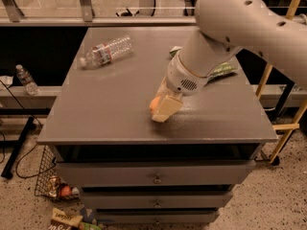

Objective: Move orange near water bottle

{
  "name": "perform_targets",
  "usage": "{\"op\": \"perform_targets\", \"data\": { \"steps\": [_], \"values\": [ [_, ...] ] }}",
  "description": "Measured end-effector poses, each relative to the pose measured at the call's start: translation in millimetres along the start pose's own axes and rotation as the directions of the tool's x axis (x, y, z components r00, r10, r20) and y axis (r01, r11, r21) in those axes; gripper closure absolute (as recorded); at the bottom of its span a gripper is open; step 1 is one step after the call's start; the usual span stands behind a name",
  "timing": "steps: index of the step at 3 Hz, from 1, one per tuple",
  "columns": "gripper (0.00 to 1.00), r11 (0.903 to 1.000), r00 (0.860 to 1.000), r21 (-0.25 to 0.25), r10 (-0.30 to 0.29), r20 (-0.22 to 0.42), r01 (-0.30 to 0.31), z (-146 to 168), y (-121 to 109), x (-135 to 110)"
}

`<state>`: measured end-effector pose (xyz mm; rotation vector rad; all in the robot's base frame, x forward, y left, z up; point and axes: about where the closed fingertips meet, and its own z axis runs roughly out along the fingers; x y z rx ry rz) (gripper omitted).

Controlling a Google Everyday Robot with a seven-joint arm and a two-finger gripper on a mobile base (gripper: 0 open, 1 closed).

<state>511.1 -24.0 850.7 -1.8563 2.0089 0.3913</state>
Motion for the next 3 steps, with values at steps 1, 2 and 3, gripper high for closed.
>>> {"op": "perform_targets", "data": {
  "steps": [1,2,3],
  "values": [
    [1.00,0.9967,0.992,0.033,0.071,0.103,-0.074,-28.9,-27.0,4.6],
    [1.00,0.9967,0.992,0.033,0.071,0.103,-0.074,-28.9,-27.1,4.6],
    [1.00,0.9944,0.987,0.055,0.082,0.135,-0.090,-30.4,-33.8,4.0]
  ]
}}
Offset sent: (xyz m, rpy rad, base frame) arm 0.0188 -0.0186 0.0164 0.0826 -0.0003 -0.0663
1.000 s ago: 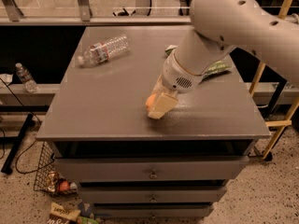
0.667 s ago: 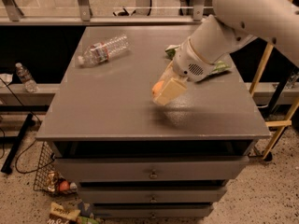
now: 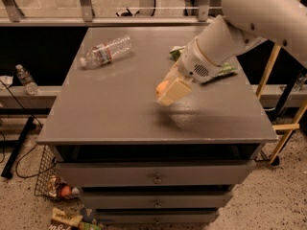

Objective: Move orange near water bottle

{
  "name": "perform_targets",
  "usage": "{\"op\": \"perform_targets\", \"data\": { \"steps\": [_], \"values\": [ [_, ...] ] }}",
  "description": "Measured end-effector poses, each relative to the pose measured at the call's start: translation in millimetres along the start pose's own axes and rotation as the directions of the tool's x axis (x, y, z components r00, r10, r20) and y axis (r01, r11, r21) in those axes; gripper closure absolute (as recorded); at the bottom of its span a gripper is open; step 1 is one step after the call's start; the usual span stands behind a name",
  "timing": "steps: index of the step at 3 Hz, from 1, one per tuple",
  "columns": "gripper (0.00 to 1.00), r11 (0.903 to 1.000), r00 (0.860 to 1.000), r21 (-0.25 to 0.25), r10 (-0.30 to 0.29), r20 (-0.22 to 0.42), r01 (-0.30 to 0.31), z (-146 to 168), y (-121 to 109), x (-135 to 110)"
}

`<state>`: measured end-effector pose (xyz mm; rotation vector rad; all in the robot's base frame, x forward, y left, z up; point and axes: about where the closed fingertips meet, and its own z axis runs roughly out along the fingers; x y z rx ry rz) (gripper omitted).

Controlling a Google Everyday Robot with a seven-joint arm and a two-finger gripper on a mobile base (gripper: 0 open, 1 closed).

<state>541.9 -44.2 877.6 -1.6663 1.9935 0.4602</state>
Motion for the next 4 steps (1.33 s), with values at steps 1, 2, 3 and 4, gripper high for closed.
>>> {"op": "perform_targets", "data": {
  "steps": [1,2,3,4],
  "values": [
    [1.00,0.9977,0.999,0.060,0.031,0.044,-0.033,0.1,-44.5,-6.0],
    [1.00,0.9879,0.994,0.126,0.081,0.073,-0.090,1.6,-103.2,-24.4],
    [1.00,0.9647,0.982,0.191,0.166,0.094,-0.181,7.5,-154.2,-47.2],
    [1.00,0.9447,0.965,0.201,0.243,0.100,-0.259,22.4,-180.2,-67.9]
  ]
}}
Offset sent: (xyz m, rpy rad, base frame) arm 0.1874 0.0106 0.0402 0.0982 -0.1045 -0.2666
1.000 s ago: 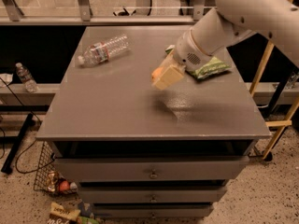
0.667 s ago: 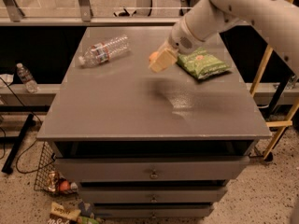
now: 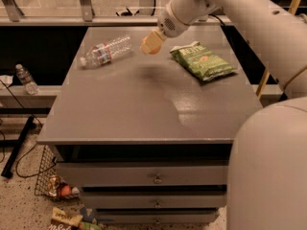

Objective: Move orange near water bottle

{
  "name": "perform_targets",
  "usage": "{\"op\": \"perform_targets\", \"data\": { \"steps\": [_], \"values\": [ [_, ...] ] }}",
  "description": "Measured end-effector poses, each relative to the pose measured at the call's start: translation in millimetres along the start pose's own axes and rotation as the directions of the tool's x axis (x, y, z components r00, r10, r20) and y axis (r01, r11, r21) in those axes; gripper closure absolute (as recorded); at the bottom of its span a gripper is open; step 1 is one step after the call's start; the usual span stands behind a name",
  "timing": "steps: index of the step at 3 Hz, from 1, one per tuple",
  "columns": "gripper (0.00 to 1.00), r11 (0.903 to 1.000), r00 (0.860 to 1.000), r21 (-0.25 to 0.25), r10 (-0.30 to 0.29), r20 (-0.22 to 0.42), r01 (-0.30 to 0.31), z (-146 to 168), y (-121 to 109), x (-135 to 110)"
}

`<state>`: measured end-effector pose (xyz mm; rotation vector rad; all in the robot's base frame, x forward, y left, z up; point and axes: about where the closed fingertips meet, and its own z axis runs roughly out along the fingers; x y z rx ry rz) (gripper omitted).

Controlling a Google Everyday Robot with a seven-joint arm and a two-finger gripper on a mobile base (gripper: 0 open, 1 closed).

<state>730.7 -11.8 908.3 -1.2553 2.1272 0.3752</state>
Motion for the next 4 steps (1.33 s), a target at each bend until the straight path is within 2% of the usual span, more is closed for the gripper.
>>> {"op": "perform_targets", "data": {
  "steps": [1,2,4],
  "values": [
    [1.00,0.9996,0.999,-0.007,0.026,-0.024,-0.026,22.5,3.4,-24.0],
    [1.00,0.9987,0.998,-0.040,0.029,-0.048,-0.031,46.0,12.1,-36.0],
    [1.00,0.9959,0.996,-0.078,0.040,-0.077,-0.046,74.4,20.9,-45.7]
  ]
}}
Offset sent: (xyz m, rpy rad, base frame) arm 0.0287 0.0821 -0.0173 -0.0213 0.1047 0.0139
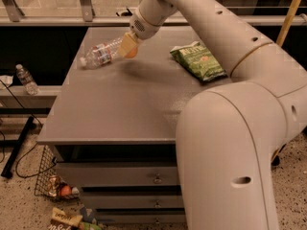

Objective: Move orange near water bottle

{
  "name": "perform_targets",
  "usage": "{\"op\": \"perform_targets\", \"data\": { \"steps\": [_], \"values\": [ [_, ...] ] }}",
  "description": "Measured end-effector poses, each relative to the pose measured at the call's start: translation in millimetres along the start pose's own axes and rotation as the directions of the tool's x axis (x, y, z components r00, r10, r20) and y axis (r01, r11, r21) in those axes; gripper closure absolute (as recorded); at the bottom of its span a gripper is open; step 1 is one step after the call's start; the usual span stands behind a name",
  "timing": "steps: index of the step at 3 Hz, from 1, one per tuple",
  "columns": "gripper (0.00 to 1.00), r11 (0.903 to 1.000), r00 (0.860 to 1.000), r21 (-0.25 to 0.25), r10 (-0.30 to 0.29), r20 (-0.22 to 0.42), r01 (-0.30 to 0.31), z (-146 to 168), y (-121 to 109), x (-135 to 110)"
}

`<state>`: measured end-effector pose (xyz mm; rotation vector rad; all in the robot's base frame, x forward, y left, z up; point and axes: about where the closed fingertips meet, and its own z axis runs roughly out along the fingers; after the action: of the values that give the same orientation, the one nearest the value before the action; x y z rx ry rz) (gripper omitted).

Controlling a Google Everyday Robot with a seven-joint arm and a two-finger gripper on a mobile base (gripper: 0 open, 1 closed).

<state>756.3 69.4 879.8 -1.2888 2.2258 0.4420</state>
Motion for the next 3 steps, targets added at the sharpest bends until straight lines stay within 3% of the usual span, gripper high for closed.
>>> {"op": "perform_targets", "data": {
  "steps": [3],
  "values": [
    [1.00,0.9995,0.999,0.005,0.030,-0.023,-0.030,15.3,4.5,0.0]
  ]
}}
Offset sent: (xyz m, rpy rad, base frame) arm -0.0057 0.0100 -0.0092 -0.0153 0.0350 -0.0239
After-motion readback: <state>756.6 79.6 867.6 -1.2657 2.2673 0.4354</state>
